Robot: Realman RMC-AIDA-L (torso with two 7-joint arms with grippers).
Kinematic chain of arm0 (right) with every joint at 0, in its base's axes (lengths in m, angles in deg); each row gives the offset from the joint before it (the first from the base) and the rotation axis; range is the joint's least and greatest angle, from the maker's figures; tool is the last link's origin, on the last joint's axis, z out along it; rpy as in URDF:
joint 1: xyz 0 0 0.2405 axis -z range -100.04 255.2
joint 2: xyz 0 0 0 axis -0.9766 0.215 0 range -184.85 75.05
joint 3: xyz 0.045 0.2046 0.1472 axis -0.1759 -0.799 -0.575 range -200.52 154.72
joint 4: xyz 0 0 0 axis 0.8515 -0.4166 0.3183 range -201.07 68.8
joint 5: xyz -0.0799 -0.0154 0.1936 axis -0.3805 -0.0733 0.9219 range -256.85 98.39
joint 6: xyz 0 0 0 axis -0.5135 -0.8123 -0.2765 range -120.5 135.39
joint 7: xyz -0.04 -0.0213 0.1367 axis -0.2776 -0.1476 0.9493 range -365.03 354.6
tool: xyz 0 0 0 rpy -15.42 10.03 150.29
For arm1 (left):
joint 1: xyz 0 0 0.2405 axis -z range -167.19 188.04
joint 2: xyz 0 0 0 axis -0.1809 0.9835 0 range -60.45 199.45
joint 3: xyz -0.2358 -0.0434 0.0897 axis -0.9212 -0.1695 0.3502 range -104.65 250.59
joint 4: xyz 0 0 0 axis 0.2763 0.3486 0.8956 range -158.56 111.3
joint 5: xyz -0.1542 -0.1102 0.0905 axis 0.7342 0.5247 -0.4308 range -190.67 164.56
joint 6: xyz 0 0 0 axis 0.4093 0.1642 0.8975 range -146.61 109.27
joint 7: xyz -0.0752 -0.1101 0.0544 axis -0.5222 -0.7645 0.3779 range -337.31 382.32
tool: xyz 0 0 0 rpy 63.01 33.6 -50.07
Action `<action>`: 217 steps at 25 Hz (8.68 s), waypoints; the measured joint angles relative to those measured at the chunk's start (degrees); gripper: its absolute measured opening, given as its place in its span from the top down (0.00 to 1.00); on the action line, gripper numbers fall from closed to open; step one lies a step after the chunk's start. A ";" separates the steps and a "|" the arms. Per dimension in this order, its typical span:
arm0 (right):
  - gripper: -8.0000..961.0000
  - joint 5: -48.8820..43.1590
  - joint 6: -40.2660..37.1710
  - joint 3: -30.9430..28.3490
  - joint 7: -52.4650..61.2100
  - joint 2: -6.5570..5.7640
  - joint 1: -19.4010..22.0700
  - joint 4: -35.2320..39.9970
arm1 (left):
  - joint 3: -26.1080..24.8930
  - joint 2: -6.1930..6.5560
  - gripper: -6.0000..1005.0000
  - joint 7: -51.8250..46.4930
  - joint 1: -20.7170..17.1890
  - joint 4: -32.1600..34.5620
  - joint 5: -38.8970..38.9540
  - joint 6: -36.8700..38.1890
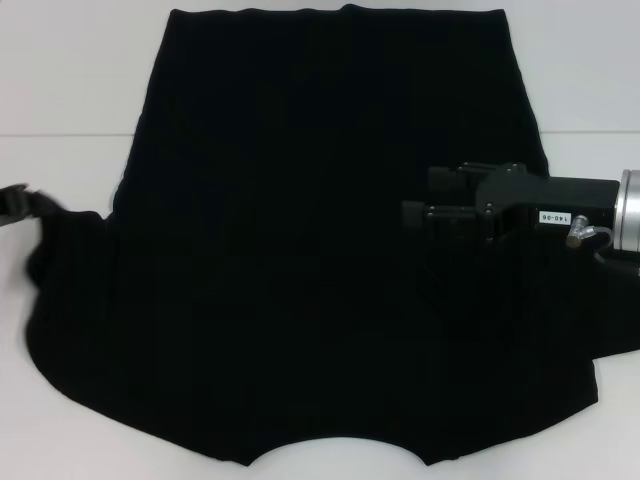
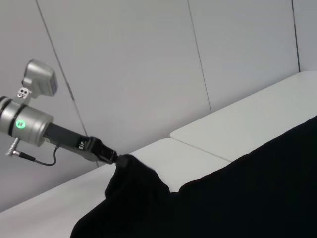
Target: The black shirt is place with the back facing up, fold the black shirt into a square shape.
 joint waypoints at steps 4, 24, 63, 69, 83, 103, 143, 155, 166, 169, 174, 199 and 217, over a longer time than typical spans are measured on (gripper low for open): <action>0.14 -0.01 -0.01 0.04 0.00 0.04 0.07 0.00 | 1.10 -1.03 0.91 3.01 -0.06 -0.20 6.73 6.46; 0.14 -0.10 1.42 -1.78 4.90 -0.80 0.21 0.41 | 11.29 -4.30 0.76 19.80 1.07 -8.66 26.34 18.23; 0.15 -23.61 -1.75 -2.58 64.68 -7.93 6.17 10.15 | 23.51 -8.37 0.05 56.63 1.05 -14.90 30.28 18.29; 0.15 -23.65 -0.84 -4.95 63.98 -8.50 10.29 9.71 | 23.73 -8.38 0.05 56.31 1.16 -14.95 30.28 17.58; 0.18 -25.39 6.28 -4.58 62.19 -8.64 9.55 4.09 | 23.58 -8.35 0.06 55.98 1.41 -14.96 30.24 17.28; 0.50 -27.55 10.27 -3.60 60.16 -7.60 7.06 1.72 | 23.57 -8.18 0.06 55.22 1.58 -14.91 30.38 16.72; 0.98 -24.25 7.12 -10.14 43.96 -6.90 -0.73 4.08 | 17.34 -7.90 0.05 49.02 -0.12 -14.52 33.43 24.24; 0.94 -24.22 7.84 1.12 44.55 -1.59 -8.21 4.81 | 10.78 -6.95 0.06 48.98 -1.05 -14.65 33.43 26.46; 0.53 -19.06 7.37 -0.57 43.03 -2.82 -4.51 5.32 | 7.35 -6.36 0.05 45.77 -2.14 -14.47 32.93 21.29; 0.35 -14.15 5.65 -0.83 38.34 -2.90 -1.79 5.11 | 7.06 -5.63 0.05 41.53 -2.74 -14.18 30.61 19.06; 0.14 -6.39 4.41 -0.86 30.48 -2.89 2.21 4.05 | 6.34 -5.55 0.05 35.45 -6.05 -10.27 28.07 18.82; 0.04 -3.62 4.07 10.01 22.35 -2.97 -0.08 3.18 | -0.45 -5.36 0.05 14.67 -12.16 8.55 1.46 19.07; 0.04 -3.27 4.21 9.61 22.09 -2.87 -1.19 3.45 | 1.44 -5.29 0.05 15.88 -11.16 8.02 -3.12 18.96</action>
